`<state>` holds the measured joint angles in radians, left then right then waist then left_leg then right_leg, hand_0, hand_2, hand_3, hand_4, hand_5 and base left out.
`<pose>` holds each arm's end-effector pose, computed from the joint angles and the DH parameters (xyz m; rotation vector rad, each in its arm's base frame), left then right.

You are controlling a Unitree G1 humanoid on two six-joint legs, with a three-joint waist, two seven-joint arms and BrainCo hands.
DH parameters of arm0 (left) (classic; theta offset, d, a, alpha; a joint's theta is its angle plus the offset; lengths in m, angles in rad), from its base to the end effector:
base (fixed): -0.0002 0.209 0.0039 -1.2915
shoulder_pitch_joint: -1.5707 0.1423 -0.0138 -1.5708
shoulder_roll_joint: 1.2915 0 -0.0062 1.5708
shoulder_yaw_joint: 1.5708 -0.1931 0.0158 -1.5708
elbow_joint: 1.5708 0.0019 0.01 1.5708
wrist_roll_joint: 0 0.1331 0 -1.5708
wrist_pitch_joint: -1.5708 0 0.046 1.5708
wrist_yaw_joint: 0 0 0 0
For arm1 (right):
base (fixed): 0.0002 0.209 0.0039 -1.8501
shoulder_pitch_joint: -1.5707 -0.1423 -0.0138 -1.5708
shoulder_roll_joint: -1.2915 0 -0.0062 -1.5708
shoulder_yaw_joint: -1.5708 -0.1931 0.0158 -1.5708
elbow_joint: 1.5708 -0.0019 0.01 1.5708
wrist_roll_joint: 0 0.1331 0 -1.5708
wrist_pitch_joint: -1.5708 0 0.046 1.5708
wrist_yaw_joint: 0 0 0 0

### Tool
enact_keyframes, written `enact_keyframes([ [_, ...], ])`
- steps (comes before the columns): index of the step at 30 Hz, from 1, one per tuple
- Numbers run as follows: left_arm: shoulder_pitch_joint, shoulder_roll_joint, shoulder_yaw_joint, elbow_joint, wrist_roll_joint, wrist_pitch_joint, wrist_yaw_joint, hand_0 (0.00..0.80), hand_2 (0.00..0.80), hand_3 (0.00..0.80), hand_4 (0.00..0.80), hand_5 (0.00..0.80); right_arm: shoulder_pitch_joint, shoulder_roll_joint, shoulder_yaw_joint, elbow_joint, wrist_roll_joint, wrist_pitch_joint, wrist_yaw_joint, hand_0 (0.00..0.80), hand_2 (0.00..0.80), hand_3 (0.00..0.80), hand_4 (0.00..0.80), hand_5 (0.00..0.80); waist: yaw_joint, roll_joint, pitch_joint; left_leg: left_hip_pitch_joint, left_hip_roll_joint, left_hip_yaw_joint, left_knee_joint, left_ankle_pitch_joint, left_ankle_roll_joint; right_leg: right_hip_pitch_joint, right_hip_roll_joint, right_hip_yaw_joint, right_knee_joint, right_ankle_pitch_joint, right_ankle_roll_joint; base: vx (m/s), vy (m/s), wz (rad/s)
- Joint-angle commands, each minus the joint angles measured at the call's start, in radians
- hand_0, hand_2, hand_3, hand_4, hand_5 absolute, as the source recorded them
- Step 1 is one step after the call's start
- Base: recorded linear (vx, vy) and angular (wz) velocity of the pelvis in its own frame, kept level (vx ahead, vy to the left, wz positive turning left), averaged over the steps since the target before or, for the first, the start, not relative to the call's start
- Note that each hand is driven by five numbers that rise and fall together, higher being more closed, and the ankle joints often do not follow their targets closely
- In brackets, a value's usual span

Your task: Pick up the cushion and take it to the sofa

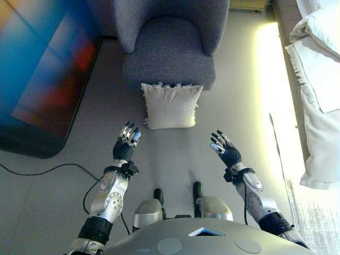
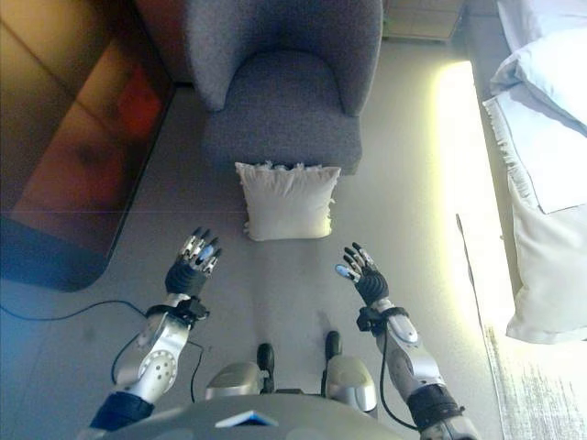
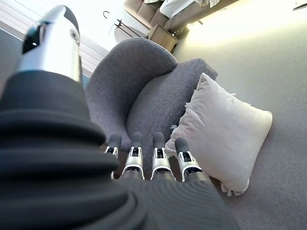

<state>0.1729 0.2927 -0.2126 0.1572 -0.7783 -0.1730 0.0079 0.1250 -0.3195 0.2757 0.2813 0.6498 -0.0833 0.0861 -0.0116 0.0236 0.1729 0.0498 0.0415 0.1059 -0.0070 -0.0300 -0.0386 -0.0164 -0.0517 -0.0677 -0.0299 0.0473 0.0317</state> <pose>0.1485 0.1878 -0.0163 -0.4774 0.2292 0.0310 0.1494 -0.1863 -0.0341 0.3200 0.3946 0.1332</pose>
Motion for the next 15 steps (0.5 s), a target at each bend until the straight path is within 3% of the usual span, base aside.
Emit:
enact_keyframes([
  [1, -0.017, 0.025, 0.02, -0.004, 0.005, -0.047, -0.007, 0.0, 0.0, 0.0, 0.0, 0.0, -0.017, 0.033, 0.004, -0.066, 0.01, -0.063, 0.009, 0.0, 0.0, 0.0, 0.0, 0.0, -0.011, -0.038, -0.025, -0.104, -0.018, 0.017, 0.139, -0.004, 0.018, 0.019, -0.063, -0.047, 0.117, -0.059, 0.049, 0.0, 0.0, 0.0],
  [15, 0.007, 0.038, 0.017, -0.035, 0.024, -0.086, -0.009, 0.0, 0.0, 0.0, 0.0, 0.0, 0.005, 0.032, 0.003, -0.062, 0.005, -0.062, 0.006, 0.0, 0.0, 0.0, 0.0, 0.0, -0.008, -0.044, -0.035, -0.091, -0.024, 0.025, 0.134, -0.012, 0.027, 0.03, -0.063, -0.046, 0.113, -0.061, 0.053, 0.003, -0.002, 0.01],
])
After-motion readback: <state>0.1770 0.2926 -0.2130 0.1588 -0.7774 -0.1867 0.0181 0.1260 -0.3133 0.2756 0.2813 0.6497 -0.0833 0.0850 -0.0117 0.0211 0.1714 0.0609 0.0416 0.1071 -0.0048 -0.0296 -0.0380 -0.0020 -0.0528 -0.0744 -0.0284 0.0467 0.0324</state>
